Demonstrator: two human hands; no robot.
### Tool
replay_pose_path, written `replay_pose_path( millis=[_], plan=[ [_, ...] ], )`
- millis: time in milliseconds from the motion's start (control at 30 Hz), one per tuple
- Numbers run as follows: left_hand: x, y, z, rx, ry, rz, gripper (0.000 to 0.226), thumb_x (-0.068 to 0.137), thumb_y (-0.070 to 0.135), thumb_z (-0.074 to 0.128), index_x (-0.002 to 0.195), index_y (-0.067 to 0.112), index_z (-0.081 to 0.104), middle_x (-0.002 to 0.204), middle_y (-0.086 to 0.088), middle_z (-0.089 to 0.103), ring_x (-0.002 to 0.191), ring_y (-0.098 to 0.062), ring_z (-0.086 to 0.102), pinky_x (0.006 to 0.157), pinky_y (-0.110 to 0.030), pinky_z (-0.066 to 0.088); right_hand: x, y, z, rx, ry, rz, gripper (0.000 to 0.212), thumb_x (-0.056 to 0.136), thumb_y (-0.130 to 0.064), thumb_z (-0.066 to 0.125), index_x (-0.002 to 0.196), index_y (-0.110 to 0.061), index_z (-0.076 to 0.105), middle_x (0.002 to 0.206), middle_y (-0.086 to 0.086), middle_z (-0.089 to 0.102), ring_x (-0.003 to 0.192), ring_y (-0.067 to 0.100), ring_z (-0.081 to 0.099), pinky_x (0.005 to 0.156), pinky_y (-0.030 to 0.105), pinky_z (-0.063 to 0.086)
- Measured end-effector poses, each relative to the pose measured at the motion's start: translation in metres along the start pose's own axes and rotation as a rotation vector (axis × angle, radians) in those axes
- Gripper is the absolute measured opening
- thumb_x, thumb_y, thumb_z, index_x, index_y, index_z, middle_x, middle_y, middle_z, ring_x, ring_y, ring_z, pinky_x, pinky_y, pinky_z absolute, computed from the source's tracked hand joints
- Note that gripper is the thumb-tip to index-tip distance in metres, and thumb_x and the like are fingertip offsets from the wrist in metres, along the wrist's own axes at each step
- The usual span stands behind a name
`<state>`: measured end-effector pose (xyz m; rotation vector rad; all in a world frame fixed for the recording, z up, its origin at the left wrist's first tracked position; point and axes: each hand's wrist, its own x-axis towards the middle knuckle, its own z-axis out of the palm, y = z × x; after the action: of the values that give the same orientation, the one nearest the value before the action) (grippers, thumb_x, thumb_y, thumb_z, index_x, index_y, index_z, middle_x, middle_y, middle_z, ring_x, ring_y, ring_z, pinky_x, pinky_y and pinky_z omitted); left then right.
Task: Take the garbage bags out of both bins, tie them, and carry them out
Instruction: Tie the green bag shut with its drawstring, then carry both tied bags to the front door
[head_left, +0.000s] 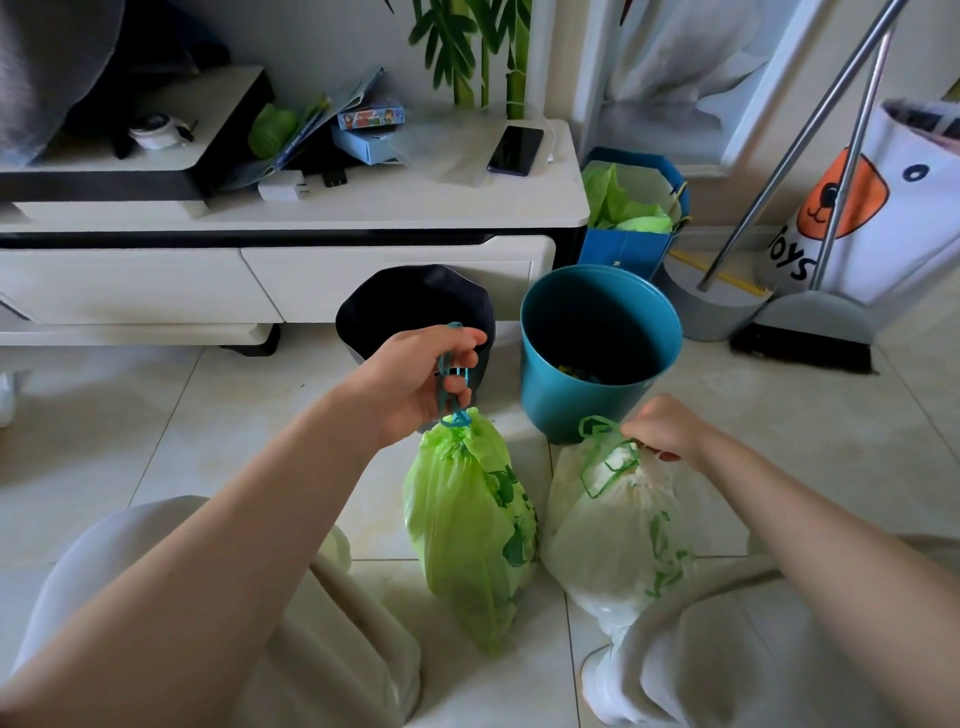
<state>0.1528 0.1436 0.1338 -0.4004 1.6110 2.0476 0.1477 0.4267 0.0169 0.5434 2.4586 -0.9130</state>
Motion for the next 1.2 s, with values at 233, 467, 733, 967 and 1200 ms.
replay_pose_path(
  millis=[233, 467, 733, 967, 1200],
  plan=[
    [-0.007, -0.001, 0.008, -0.022, 0.016, 0.088, 0.013, 0.092, 0.003, 0.050, 0.093, 0.006, 0.062, 0.064, -0.003, 0.049, 0.042, -0.012, 0.032, 0.054, -0.028, 0.040, -0.005, -0.029, -0.013, 0.166, 0.184, -0.078, 0.029, 0.086, -0.020, 0.050, 0.067, -0.004, 0.066, 0.067, 0.005, 0.069, 0.064, 0.023, 0.062, 0.071, 0.036, 0.051],
    [-0.022, -0.010, 0.022, 0.136, 0.002, 0.204, 0.013, 0.093, 0.004, 0.051, 0.089, 0.004, 0.063, 0.056, -0.001, 0.042, 0.045, -0.013, 0.031, 0.048, -0.027, 0.042, -0.058, 0.000, -0.007, 0.796, 0.000, 0.059, 0.027, 0.090, -0.008, 0.055, 0.066, -0.017, 0.045, 0.038, -0.007, 0.036, 0.033, 0.007, 0.030, 0.038, 0.018, 0.026],
    [-0.036, -0.006, 0.091, 0.573, -0.090, 0.351, 0.018, 0.090, 0.013, 0.058, 0.079, 0.010, 0.072, 0.052, 0.004, 0.052, 0.045, -0.008, 0.043, 0.061, -0.027, 0.048, -0.115, -0.005, -0.082, 0.936, 0.044, -0.105, 0.024, 0.091, -0.008, 0.056, 0.069, -0.013, 0.050, 0.038, -0.011, 0.027, 0.035, 0.006, 0.022, 0.041, 0.021, 0.020],
    [-0.048, 0.012, 0.186, 0.727, -0.115, 0.471, 0.024, 0.094, 0.014, 0.053, 0.095, -0.004, 0.069, 0.061, -0.002, 0.056, 0.057, -0.015, 0.050, 0.076, -0.035, 0.055, -0.145, 0.021, -0.154, 1.008, 0.098, -0.203, 0.022, 0.091, -0.012, 0.055, 0.070, -0.008, 0.055, 0.038, -0.008, 0.027, 0.035, 0.008, 0.022, 0.053, 0.026, 0.019],
    [-0.034, 0.020, 0.265, 0.652, -0.165, 0.514, 0.026, 0.097, 0.015, 0.050, 0.092, -0.004, 0.067, 0.064, -0.007, 0.055, 0.058, -0.018, 0.051, 0.079, -0.041, 0.050, -0.142, 0.066, -0.210, 0.903, 0.238, -0.314, 0.024, 0.084, -0.001, 0.060, 0.063, -0.005, 0.050, 0.036, -0.005, 0.033, 0.033, 0.010, 0.029, 0.043, 0.024, 0.030]
  ],
)
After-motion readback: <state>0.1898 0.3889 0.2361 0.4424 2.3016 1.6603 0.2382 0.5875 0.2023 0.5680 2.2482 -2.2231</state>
